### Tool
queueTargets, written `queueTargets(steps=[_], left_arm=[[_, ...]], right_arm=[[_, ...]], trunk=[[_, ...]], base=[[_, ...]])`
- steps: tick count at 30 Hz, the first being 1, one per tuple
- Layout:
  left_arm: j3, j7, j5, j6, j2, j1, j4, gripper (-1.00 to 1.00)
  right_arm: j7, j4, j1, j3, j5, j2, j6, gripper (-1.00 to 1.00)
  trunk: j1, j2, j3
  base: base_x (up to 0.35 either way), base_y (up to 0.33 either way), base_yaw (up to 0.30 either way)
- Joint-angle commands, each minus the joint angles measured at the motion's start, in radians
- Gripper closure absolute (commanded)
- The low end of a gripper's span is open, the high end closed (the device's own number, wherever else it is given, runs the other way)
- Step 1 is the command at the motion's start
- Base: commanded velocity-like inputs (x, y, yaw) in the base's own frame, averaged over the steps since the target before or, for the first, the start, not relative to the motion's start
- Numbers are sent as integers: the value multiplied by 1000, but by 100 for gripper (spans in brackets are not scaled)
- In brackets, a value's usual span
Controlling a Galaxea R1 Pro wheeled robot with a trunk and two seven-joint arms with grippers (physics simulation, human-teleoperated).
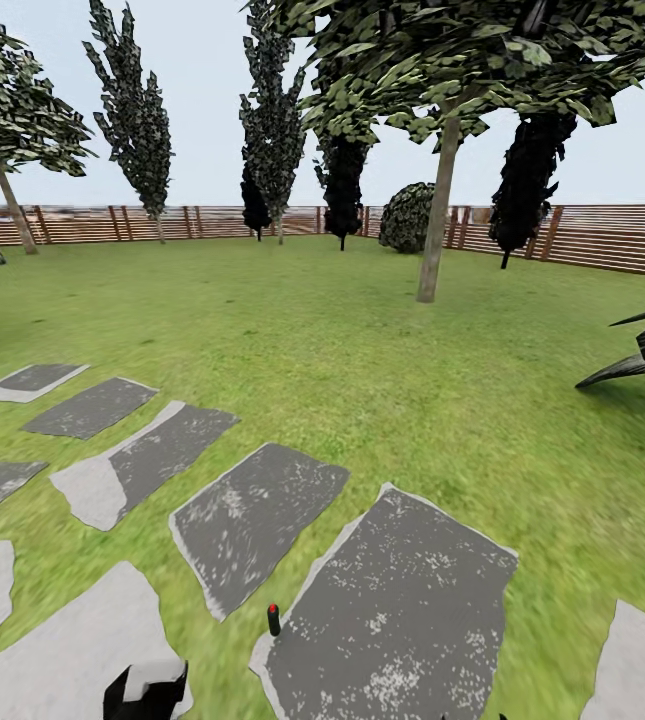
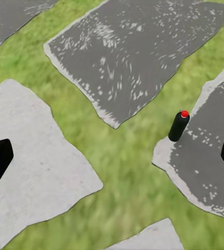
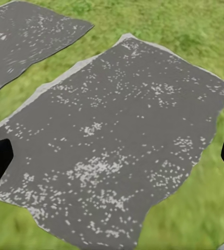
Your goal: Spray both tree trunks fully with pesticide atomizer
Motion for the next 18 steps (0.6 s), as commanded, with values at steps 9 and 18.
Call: queueTargets(steps=[9,18], left_arm=[[15,1,7,-6,10,-6,21,-100],[11,-1,7,-4,0,-42,9,-100]], right_arm=[[-3,1,0,-2,-2,1,0,-100],[-4,-17,-72,0,-2,17,-1,-100]], trunk=[[0,0,0],[0,0,-3]], base=[[0,-69,37],[51,-274,273]])
